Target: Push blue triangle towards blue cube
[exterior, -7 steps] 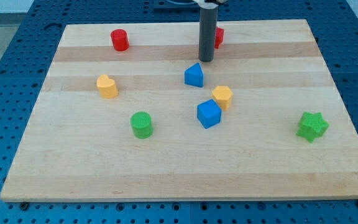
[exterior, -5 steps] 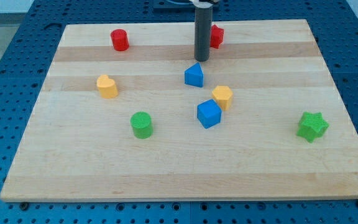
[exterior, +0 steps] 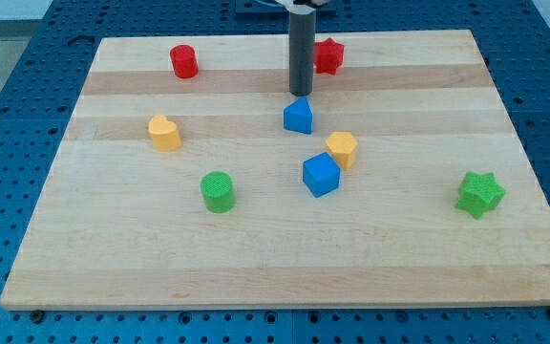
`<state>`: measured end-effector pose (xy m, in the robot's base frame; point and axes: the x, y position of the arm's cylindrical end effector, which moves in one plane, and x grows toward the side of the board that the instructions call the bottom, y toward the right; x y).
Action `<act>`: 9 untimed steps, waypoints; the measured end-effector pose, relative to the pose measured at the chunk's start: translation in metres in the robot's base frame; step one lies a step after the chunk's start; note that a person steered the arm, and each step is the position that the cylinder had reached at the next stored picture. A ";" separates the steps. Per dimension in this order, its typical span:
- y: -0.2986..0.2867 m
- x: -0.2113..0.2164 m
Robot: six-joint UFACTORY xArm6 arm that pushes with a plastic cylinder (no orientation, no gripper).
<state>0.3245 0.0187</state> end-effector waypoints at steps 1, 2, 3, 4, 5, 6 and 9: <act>0.000 0.003; 0.001 0.003; 0.001 0.003; 0.001 0.003; 0.002 0.003; 0.002 0.003; 0.002 0.022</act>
<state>0.3464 0.0209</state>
